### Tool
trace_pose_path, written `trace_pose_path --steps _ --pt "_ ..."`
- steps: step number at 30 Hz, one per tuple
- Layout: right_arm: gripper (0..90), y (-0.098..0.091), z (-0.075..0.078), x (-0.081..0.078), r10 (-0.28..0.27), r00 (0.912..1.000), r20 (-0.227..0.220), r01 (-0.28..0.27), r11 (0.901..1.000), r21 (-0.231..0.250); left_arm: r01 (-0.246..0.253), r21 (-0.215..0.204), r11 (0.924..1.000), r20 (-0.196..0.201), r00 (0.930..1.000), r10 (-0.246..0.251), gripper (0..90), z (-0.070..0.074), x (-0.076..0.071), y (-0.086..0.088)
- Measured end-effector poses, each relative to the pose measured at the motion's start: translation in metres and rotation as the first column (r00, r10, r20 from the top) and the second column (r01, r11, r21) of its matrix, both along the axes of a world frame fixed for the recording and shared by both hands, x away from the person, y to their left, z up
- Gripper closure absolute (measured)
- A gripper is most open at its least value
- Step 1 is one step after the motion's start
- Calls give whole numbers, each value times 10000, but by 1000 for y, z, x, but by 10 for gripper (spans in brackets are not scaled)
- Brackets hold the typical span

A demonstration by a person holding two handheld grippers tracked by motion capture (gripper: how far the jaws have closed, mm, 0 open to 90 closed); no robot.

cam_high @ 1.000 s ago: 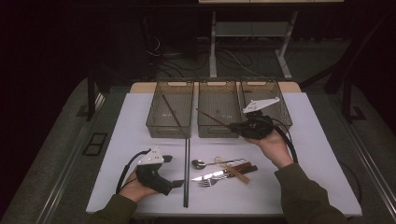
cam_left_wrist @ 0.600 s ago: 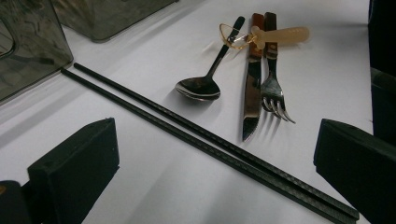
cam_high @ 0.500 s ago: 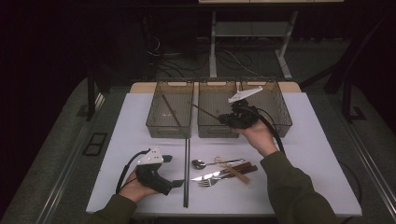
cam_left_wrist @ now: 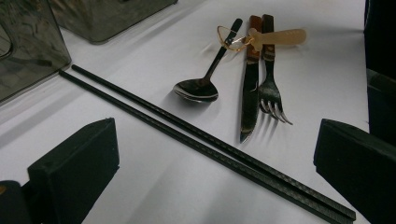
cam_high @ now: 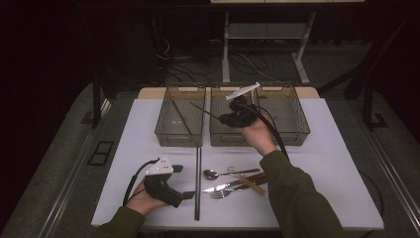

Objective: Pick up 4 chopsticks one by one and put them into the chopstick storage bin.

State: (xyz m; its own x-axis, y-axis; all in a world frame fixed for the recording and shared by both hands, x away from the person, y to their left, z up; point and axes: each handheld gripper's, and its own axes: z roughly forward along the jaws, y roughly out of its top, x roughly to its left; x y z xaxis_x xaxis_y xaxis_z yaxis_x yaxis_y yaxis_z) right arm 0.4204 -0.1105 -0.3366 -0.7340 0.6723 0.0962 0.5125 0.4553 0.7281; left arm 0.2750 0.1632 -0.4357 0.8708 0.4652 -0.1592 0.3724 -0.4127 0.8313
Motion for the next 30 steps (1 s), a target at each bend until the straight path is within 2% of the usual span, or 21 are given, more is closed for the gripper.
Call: trace_pose_path --steps 17,30 --pt "856 40 -4 32 -342 9992 -190 339 9992 -200 98 4 10000 35 9999 -98 0 1 1 1" --pt "855 71 -12 49 -460 9984 -335 444 9978 -487 129 -28 9999 26 9999 -129 0 1 0 1"
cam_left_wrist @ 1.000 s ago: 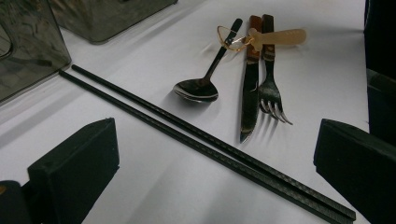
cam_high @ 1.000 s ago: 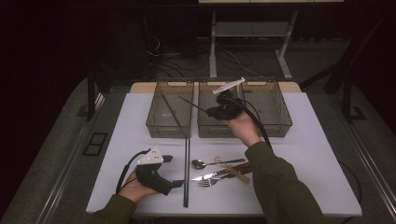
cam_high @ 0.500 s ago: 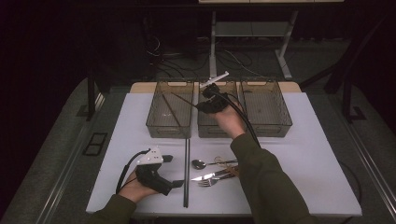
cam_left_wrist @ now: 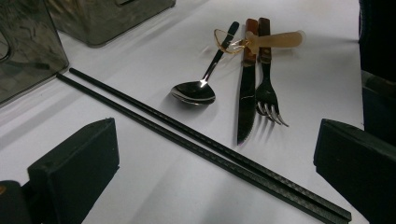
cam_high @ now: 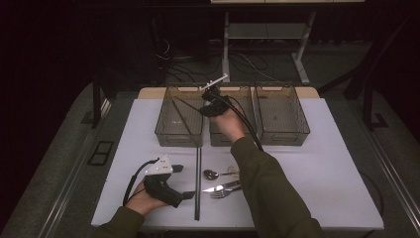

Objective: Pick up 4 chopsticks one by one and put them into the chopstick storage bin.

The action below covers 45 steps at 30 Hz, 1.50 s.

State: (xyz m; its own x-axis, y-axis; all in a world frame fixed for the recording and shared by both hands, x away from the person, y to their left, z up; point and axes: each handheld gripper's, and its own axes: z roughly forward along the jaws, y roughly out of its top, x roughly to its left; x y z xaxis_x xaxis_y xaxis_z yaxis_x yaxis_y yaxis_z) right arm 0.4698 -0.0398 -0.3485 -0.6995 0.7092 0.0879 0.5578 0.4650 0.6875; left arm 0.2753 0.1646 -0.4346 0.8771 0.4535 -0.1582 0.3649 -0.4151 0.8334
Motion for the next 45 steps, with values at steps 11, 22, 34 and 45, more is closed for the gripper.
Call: trace_pose_path --steps 11,22,34,45 --pt "855 20 -6 18 -237 9996 -123 235 9996 -134 -28 -53 10000 -14 10000 28 0 0 0 0" --pt "855 40 -13 32 -520 9983 -249 515 9984 -231 -57 -76 10000 -54 10000 56 0 0 -1 0" --pt "845 55 -19 39 -685 9974 -229 677 9971 -354 0 -73 10000 -33 10000 0 0 0 0 0" --pt "582 47 -11 37 -564 9982 -197 565 9984 47 -7 -96 10000 -35 10000 7 0 0 0 0"
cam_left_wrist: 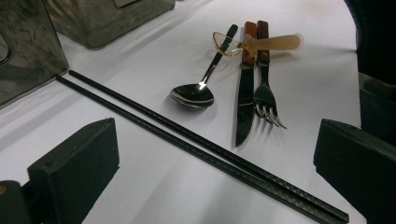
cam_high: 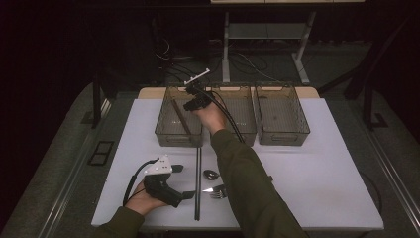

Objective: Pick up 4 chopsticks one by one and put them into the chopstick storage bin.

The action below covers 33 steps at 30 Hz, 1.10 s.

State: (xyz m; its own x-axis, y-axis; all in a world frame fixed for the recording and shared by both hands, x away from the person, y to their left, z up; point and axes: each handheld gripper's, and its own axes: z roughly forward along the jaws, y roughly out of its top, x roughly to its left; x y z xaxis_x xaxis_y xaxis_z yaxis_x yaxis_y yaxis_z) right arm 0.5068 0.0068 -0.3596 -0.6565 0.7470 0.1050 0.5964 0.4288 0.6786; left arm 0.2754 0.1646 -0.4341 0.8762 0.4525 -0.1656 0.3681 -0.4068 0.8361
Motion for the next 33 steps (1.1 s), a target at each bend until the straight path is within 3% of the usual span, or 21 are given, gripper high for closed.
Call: trace_pose_path --steps 8,18,25,33 --pt "421 -12 8 -10 666 9971 364 -678 9972 324 10 80 10000 43 10000 -10 0 0 1 0" --pt "357 -47 17 -31 1175 9898 810 -1253 9872 990 -58 141 9999 35 10000 58 0 -1 1 0" --pt "303 -75 15 -47 1165 9870 1107 -1271 9874 940 -173 101 9998 -12 9998 173 0 -1 0 0" --pt "241 -107 7 -69 1079 9900 909 -1179 9865 1135 -178 272 9995 -1 9998 178 0 -2 1 1"
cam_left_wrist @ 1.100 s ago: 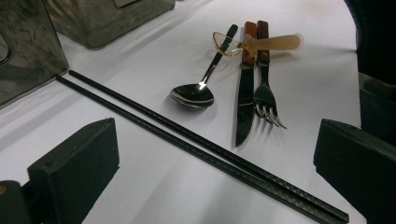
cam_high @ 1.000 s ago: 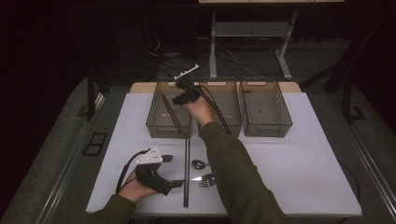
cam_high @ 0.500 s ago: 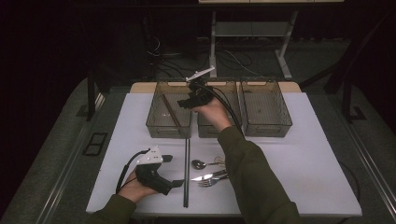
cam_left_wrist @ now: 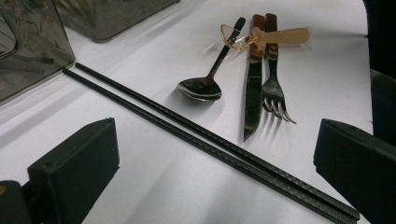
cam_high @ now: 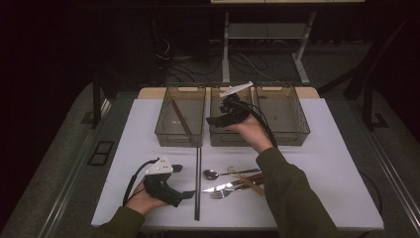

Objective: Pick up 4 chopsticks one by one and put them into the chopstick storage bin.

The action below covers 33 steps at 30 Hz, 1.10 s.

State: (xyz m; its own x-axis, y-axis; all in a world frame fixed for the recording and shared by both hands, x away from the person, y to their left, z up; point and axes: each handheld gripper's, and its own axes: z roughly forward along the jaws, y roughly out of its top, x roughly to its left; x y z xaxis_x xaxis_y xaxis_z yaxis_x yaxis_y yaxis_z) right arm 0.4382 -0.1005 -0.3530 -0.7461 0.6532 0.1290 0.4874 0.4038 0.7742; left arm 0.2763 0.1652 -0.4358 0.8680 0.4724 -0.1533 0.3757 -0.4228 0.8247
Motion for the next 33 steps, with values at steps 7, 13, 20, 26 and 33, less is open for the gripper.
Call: trace_pose_path --steps 7,13,20,26,33 --pt "203 -31 -5 -27 -70 9991 410 61 9997 217 -235 58 9997 -115 9997 236 0 -1 1 1" --pt "194 -61 -13 -48 -351 9984 443 332 9985 424 -370 98 9993 -149 9992 371 0 -2 2 2" --pt "182 -91 -27 -74 -729 9952 656 702 9966 425 -479 168 9987 -213 9986 482 0 -3 3 2" --pt "182 -115 -38 -95 -1045 9917 751 1017 9940 412 -562 232 9982 -201 9982 566 0 -4 4 3" --pt "173 -139 -52 -117 -1337 9875 835 1309 9907 379 -595 209 9980 -198 9980 600 0 -3 3 4"
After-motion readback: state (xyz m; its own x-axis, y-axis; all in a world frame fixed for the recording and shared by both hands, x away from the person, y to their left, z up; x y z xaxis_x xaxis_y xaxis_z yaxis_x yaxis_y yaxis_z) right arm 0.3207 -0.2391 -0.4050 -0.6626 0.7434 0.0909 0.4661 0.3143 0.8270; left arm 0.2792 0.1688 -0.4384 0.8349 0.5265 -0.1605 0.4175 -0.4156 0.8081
